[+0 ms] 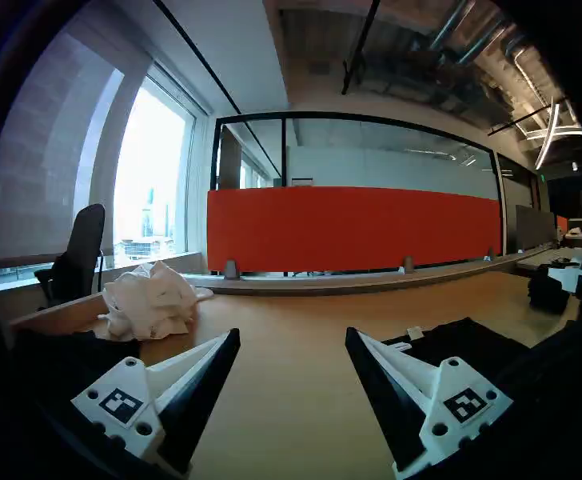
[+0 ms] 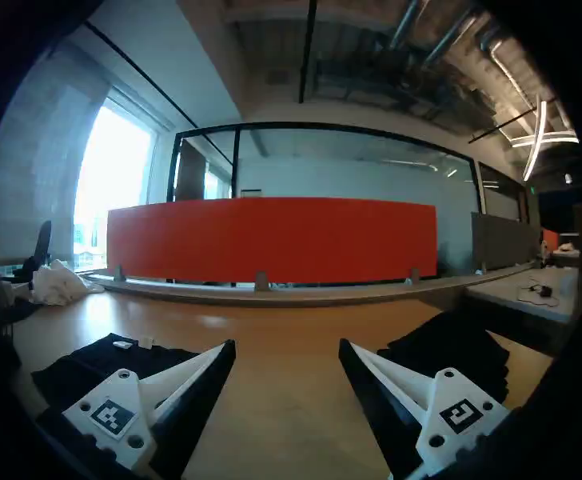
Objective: Fold towel
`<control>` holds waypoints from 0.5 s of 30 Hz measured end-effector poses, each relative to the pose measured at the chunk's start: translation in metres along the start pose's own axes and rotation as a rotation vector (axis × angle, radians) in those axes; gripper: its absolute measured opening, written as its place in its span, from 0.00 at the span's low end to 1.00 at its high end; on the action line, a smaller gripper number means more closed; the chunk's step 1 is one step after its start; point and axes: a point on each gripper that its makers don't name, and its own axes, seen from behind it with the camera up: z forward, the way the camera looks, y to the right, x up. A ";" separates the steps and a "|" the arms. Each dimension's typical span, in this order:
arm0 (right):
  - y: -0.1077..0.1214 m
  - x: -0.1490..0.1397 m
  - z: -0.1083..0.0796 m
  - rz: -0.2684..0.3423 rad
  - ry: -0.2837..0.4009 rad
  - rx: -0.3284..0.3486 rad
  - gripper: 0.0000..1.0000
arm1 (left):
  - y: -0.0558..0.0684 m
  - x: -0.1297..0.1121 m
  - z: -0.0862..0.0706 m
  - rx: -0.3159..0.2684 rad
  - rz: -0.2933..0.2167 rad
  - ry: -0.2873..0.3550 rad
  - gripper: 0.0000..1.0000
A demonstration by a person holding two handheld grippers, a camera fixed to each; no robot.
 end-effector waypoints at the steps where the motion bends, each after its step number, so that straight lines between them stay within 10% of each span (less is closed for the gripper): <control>1: 0.000 0.000 0.000 0.000 0.000 0.000 1.00 | 0.000 0.000 0.000 0.000 0.000 0.000 0.98; 15: 0.001 0.029 -0.001 0.002 0.007 -0.009 1.00 | 0.002 0.019 0.002 0.000 -0.046 0.002 0.98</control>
